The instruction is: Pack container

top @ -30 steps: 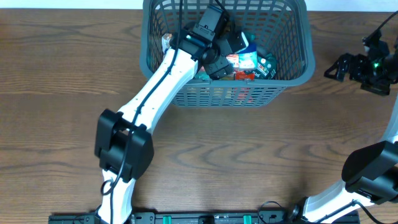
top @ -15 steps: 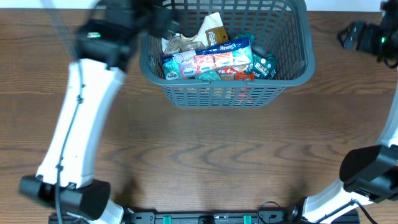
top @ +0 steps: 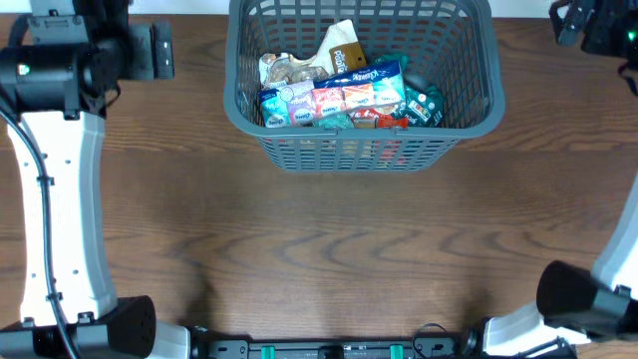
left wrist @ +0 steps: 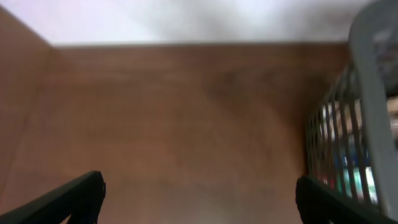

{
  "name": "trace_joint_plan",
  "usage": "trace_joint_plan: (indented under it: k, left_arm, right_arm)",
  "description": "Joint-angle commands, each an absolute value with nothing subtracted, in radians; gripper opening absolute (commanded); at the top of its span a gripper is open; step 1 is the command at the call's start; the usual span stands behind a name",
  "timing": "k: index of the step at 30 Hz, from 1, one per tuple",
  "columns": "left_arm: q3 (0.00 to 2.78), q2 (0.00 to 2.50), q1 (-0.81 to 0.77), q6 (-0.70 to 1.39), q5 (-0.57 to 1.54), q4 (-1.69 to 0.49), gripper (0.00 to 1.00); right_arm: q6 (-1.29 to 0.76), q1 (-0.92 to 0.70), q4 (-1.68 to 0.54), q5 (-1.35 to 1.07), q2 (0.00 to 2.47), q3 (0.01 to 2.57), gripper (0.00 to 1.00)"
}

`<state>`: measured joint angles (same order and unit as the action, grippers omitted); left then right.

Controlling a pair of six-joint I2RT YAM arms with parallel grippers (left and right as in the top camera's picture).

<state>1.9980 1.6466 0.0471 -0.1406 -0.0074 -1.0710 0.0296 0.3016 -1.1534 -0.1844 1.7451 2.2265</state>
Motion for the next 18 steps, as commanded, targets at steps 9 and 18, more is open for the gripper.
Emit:
trace_joint_plan:
  k: [9,18]
  left_arm:
    - [1.839,1.445,0.049,-0.098,-0.008,-1.119,0.99]
    - [1.369,1.11,0.049,-0.096,-0.007,-0.914,0.99]
  right_arm:
    - [-0.002,0.293,-1.275,-0.134,1.511,2.057,0.99]
    - [-0.002,0.286,-1.0,-0.134,1.181,1.435,0.99]
